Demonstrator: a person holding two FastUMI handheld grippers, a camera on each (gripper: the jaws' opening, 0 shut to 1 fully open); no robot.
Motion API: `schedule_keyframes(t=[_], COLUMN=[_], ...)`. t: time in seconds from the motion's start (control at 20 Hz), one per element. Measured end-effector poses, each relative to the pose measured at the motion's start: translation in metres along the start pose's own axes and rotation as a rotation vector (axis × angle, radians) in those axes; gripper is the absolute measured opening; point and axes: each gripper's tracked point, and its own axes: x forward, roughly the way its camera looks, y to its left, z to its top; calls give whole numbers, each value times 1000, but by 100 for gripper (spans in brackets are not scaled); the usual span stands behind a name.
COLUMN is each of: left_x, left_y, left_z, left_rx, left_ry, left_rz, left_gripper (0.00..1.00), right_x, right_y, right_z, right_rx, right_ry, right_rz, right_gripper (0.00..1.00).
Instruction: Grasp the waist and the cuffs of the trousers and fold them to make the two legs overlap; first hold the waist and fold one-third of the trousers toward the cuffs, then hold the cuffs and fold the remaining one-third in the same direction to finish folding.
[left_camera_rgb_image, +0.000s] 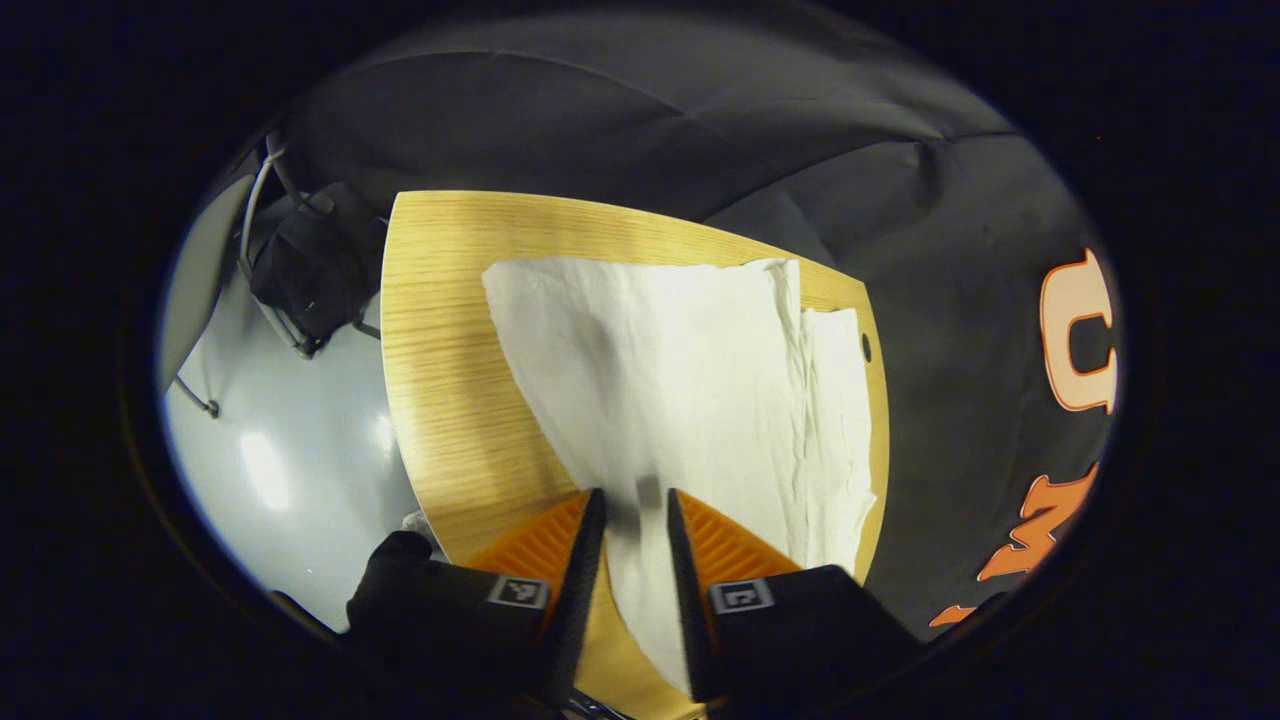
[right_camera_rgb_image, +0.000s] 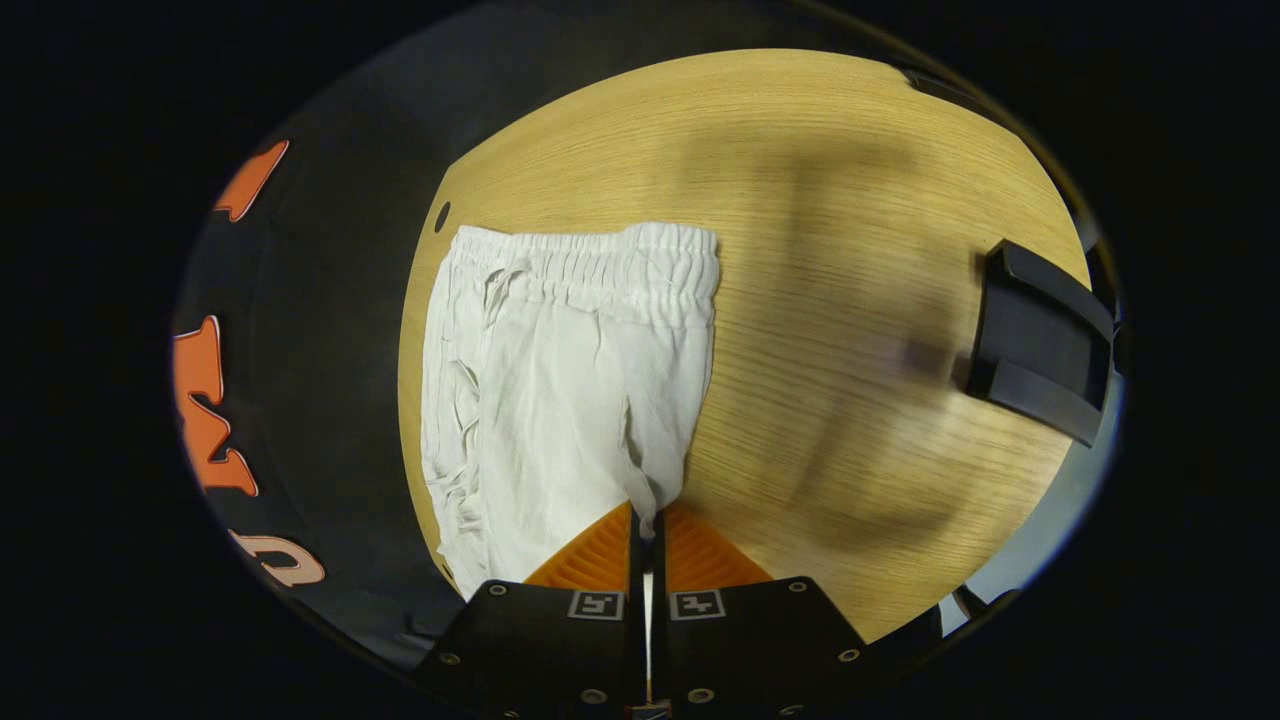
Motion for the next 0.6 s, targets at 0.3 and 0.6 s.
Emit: schedule_keyframes(t=[0.3,0.6], left_x=[5,-10], left_y=[3,-31], left_z=[1,15], left_rx=[34,149], left_ry=[49,58], left_rz=[15,-37], left_gripper=[2,4], right_x=[-2,-20], right_y=[-1,17], right_z=[-1,-2], right_rx=[-32,-26], right_ry=[9,-3], right_rz=[-21,-12], right_gripper=[2,3])
